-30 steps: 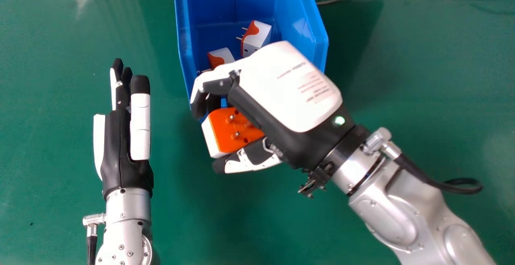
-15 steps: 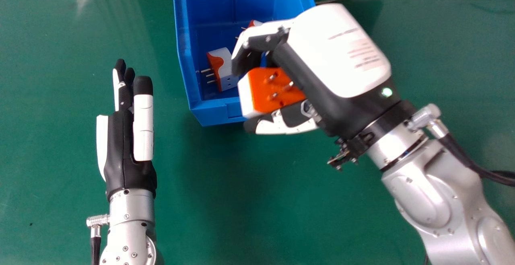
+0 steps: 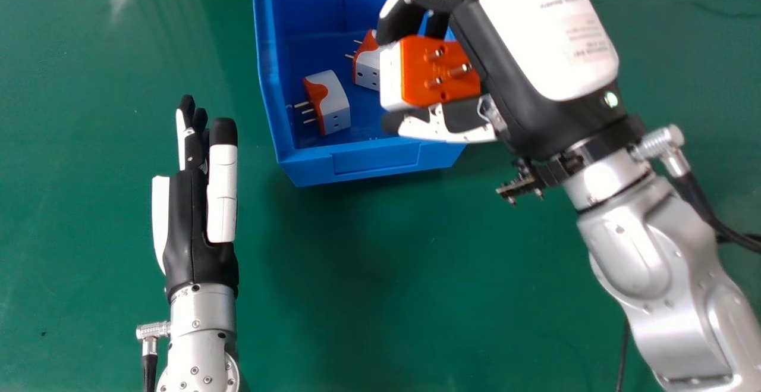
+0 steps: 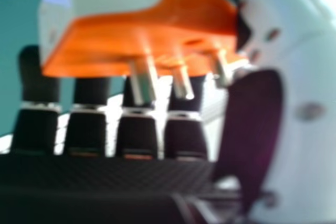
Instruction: Pick all objects and put in blue box
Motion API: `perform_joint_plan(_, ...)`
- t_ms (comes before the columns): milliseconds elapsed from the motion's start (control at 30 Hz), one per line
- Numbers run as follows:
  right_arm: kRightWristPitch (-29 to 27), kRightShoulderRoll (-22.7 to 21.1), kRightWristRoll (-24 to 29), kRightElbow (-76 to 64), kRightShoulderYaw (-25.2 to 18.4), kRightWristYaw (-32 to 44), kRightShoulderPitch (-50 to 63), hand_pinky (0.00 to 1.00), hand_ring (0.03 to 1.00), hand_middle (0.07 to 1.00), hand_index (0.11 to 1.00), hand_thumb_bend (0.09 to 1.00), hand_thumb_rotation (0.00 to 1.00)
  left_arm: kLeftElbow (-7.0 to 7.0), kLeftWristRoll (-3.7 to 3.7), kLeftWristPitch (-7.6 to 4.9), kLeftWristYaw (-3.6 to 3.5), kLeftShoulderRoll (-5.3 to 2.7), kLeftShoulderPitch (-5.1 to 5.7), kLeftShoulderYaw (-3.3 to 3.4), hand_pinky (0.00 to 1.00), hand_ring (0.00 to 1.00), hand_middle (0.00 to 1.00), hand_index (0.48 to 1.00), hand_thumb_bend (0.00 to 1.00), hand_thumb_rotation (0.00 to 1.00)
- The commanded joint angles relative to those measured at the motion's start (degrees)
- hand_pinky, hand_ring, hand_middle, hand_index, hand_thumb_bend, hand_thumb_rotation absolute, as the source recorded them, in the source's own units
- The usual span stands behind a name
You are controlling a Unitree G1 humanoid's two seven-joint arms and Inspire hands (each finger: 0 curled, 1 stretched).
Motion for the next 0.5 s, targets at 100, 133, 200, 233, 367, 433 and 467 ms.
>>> perform_joint_plan(100, -1.04, 1.2, 0.42, 4.82, 0.78, -2.81, -6.68, 0.32, 0.432, 0.505, 0.498, 0.498, 0.0, -1.36, 0.38, -0.73, -0.17, 0.3, 0.51, -0.2, 1.0, 1.0, 1.0, 1.0, 0.88, 1.0)
perform_joint_plan(133, -1.03, 1.42, 0.35, 6.43, 1.02, -3.25, -7.9, 0.32, 0.43, 0.505, 0.501, 0.498, 0.0, -1.38, 0.39, -0.64, -0.24, 0.36, 0.57, -0.23, 1.0, 1.0, 1.0, 1.0, 0.88, 1.0)
perform_joint_plan(200, -1.14, 1.59, -0.7, 10.3, 1.82, -4.87, -10.79, 0.32, 0.43, 0.505, 0.501, 0.498, 0.0, -1.47, 0.46, -0.6, -0.26, 0.38, 0.73, -0.29, 1.0, 1.0, 1.0, 1.0, 0.88, 1.0)
perform_joint_plan(233, -1.22, 1.71, -1.23, 12.26, 2.24, -5.82, -12.19, 0.32, 0.43, 0.505, 0.501, 0.498, 0.0, -1.43, 0.54, -0.73, -0.15, 0.35, 0.77, -0.3, 1.0, 1.0, 1.0, 1.0, 0.88, 1.0)
perform_joint_plan(367, -3.32, 1.82, -3.1, 23.17, 4.54, -10.82, -18.87, 0.33, 0.431, 0.508, 0.496, 0.498, 0.0, -1.44, 0.33, -1.02, -0.22, 0.3, 0.99, -0.33, 1.0, 1.0, 1.0, 1.0, 0.88, 1.0)
perform_joint_plan(433, -4.09, 1.52, -4.32, 28.35, 6.05, -12.88, -21.89, 0.33, 0.431, 0.513, 0.496, 0.498, 0.0, -1.38, 0.33, -1.06, -0.12, 0.28, 0.99, -0.26, 1.0, 1.0, 1.0, 1.0, 0.88, 1.0)
perform_joint_plan(467, -4.63, 1.38, -5.07, 31.56, 6.91, -14.19, -23.6, 0.33, 0.431, 0.513, 0.496, 0.498, 0.0, -1.42, 0.34, -1.03, -0.15, 0.34, 1.03, -0.24, 1.0, 1.0, 1.0, 1.0, 0.88, 1.0)
